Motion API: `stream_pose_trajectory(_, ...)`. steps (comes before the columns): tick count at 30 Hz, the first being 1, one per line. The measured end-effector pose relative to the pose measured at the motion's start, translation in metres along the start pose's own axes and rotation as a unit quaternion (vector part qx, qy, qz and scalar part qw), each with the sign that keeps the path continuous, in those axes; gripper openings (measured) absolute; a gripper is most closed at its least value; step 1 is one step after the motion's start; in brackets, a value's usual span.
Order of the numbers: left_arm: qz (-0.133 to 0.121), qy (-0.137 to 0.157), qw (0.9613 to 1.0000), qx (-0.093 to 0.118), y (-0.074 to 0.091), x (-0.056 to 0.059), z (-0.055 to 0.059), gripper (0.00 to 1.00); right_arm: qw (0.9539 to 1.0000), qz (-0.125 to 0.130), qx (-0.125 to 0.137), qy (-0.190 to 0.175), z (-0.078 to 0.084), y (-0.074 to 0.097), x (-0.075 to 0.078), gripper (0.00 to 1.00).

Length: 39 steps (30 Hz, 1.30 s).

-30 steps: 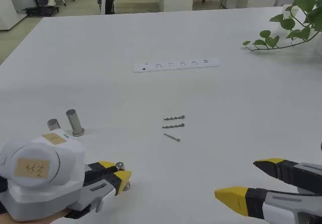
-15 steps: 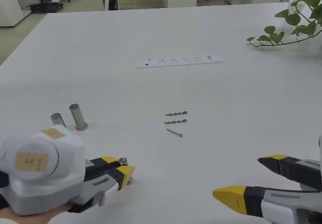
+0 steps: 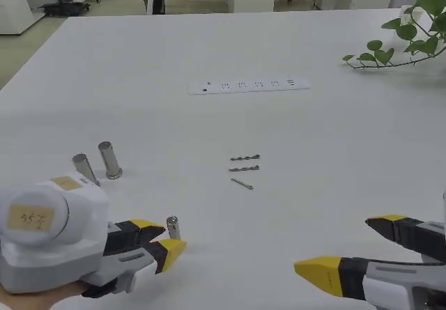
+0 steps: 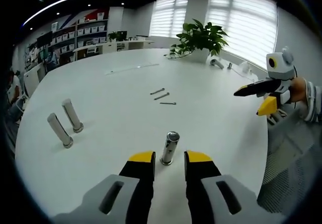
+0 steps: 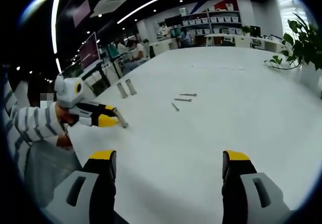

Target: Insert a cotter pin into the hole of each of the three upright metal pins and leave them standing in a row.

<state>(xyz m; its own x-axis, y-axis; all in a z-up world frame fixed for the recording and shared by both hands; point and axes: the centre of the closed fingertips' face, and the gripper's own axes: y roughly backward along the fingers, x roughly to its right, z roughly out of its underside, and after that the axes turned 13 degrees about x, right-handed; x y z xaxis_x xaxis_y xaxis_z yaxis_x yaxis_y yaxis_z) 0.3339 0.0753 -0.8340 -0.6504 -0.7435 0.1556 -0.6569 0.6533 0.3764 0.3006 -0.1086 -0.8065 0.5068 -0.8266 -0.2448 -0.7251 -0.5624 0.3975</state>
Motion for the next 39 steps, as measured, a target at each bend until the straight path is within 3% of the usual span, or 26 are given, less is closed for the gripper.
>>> stream_pose_trajectory(5,-0.002,0.003,1.0,-0.004,0.011,-0.005,0.0,0.33,1.0,0.004,-0.001,0.003,-0.003,0.002,0.002,0.9)
stream_pose_trajectory(9,-0.004,0.005,1.0,-0.003,0.019,-0.008,0.0,0.47,0.9999,0.006,-0.004,0.008,-0.003,0.003,0.005,0.9)
stream_pose_trajectory(11,0.0,0.007,1.0,-0.005,0.022,-0.007,0.001,0.53,0.9999,0.005,-0.005,0.008,-0.004,0.003,0.004,0.9)
stream_pose_trajectory(13,0.009,0.031,0.9995,-0.005,0.026,-0.003,0.002,0.6,0.9999,0.004,-0.007,0.009,-0.003,0.004,0.003,0.9)
stream_pose_trajectory(15,0.011,0.029,0.9995,-0.006,0.029,-0.002,0.003,0.65,0.9999,0.002,-0.011,0.012,-0.002,0.004,0.002,0.9)
stream_pose_trajectory(20,0.022,0.042,0.9988,0.01,0.036,0.006,-0.001,0.85,0.9998,-0.001,-0.015,0.015,-0.003,0.004,0.0,0.9)
stream_pose_trajectory(23,0.012,0.024,0.9996,0.005,0.039,0.001,0.002,0.98,0.9996,-0.004,-0.02,0.017,-0.002,0.005,-0.001,0.9)
stream_pose_trajectory(29,0.009,0.02,0.9996,-0.015,0.045,-0.002,0.015,0.99,0.999,-0.008,-0.034,0.029,-0.002,0.006,-0.002,0.9)
stream_pose_trajectory(39,0.007,0.035,0.9992,-0.017,0.049,0.004,0.02,0.99,0.9977,-0.01,-0.053,0.041,-0.007,0.002,0.008,0.88)
